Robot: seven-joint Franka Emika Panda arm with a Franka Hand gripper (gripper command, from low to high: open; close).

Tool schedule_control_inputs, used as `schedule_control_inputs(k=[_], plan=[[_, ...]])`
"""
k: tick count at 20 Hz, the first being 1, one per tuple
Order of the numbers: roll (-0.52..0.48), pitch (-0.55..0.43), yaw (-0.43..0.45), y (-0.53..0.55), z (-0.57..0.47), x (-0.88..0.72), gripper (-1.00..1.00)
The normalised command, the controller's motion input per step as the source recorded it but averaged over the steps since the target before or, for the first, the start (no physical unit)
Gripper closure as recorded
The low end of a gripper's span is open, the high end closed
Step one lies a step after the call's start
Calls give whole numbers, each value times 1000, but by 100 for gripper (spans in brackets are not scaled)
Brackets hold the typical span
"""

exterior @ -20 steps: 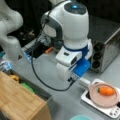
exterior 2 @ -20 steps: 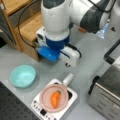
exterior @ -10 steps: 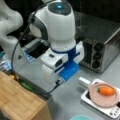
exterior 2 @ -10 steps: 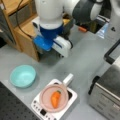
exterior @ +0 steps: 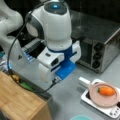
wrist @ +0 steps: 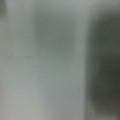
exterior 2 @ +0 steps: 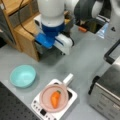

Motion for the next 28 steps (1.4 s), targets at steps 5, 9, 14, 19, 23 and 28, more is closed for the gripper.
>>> schedule_control_inputs(k=[5,9,14,19,23,28], plan=[[43,-190,138,-88,-88,-408,-100],[63,-193,141,-131,-108,-419,-100],[75,-196,92,-93,-108,-374,-100],[70,-200,54,-31,-100,-259,-100],[102,-202,38,-27,-108,-233,-100],[137,-188,5,-78,-106,-328,-100]])
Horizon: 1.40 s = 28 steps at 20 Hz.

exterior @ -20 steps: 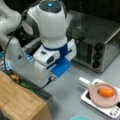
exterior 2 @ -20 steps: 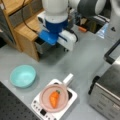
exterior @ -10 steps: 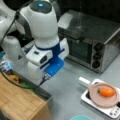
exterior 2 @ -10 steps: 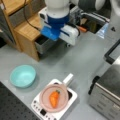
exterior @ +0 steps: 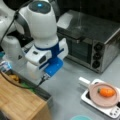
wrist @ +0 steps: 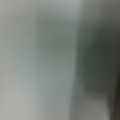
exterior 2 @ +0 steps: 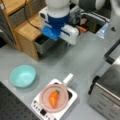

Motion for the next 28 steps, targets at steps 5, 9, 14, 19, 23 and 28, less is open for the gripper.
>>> schedule_control_inputs(k=[5,9,14,19,23,28], plan=[[149,-178,15,-154,-83,-404,-100],[156,-187,46,-130,-106,-359,-100],[137,-189,65,-64,-107,-265,-100],[125,-204,59,-82,-133,-270,-100],[129,-211,15,-94,-144,-290,-100],[118,-235,16,-80,-159,-283,-100]])
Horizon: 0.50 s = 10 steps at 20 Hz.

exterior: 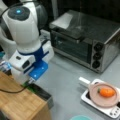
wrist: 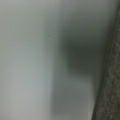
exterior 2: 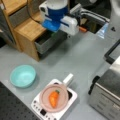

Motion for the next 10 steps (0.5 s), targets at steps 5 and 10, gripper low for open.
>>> schedule_control_inputs(k=[5,10], plan=[[108,-249,24,-17,-159,-241,-100],[95,-272,0,68,-228,-226,-100]])
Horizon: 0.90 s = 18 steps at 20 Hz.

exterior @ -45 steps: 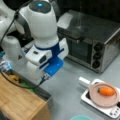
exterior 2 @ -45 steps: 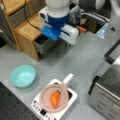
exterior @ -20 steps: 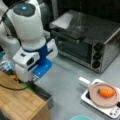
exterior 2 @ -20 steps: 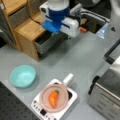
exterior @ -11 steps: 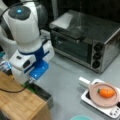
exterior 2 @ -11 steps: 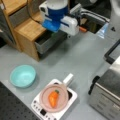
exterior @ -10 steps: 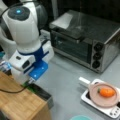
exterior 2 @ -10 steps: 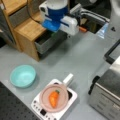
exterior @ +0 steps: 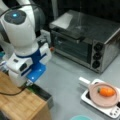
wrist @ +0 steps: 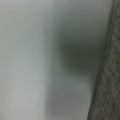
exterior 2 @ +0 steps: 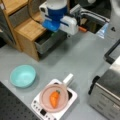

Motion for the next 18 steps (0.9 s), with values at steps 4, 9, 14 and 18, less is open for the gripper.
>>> schedule_control_inputs(k=[4,9,14,18], plan=[[79,-267,-11,107,-258,-238,-100],[86,-281,-4,114,-295,-241,-100],[117,-264,29,59,-320,-272,-100],[145,-220,5,96,-354,-344,-100]])
